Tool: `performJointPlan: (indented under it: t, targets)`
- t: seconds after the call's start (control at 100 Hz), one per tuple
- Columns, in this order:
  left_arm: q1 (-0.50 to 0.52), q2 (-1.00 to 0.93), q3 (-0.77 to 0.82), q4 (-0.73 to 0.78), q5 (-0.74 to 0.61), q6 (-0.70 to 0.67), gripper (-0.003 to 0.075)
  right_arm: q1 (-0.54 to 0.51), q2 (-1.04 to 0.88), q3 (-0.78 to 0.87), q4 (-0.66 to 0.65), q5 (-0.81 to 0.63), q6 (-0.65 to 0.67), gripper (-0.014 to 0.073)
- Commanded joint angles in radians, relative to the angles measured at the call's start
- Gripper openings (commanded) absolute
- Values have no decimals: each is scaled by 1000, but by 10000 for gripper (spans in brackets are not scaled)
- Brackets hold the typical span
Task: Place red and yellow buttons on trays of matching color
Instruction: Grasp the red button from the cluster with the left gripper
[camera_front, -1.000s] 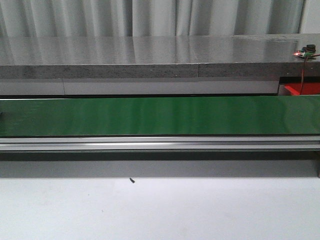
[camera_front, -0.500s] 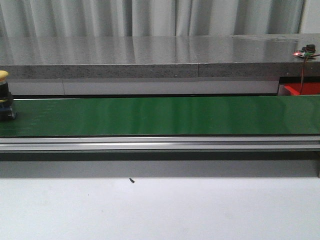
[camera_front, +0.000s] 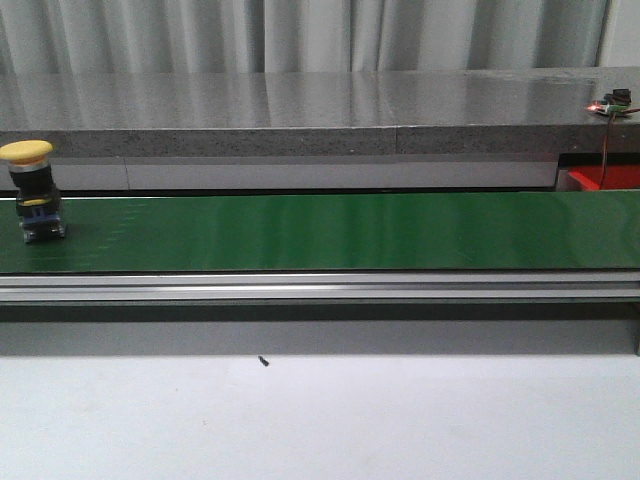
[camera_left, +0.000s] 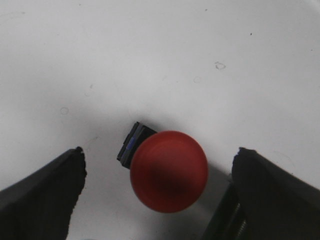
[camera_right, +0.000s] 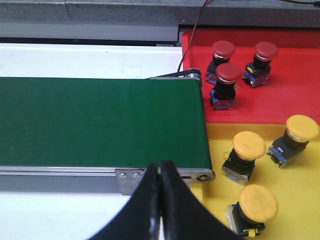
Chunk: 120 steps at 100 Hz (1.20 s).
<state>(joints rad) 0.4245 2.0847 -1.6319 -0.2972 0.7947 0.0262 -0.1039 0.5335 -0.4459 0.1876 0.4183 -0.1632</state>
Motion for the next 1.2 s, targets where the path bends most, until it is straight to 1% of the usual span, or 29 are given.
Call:
performJointPlan:
  t: [0.0, 0.05, 0.1, 0.3, 0.36, 0.41, 0.47, 0.59, 0.83, 1.19]
  targets:
    - [0, -37, -43, -24, -15, -11, 564, -1, -2, -24, 8, -76, -3, -118]
    - [0, -32, -43, -24, -15, -11, 553, -1, -2, -24, 8, -77, -3, -118]
    - [0, -26, -43, -24, -17, -11, 525, -1, -2, -24, 8, -77, -3, -118]
    - [0, -24, -46, -24, -38, -11, 333, -1, -2, -24, 8, -78, -3, -118]
    - [0, -24, -46, -24, -38, -11, 293, -1, -2, -24, 8, -78, -3, -118]
    - [0, -24, -46, -24, -38, -11, 273, -1, -2, -24, 8, -78, -3, -118]
    - [0, -26, -47, -24, -38, -11, 261, -1, -2, -24, 8, -78, -3, -118]
    - [0, -54, -49, -20, -25, -9, 261, -1, -2, -24, 8, -78, -3, -118]
    - [-5, -180, -34, -5, 3, 66, 261, -1, -2, -24, 8, -79, -3, -118]
    - [-77, -401, 147, -5, -26, 97, 261, -1, -2, -24, 8, -85, -3, -118]
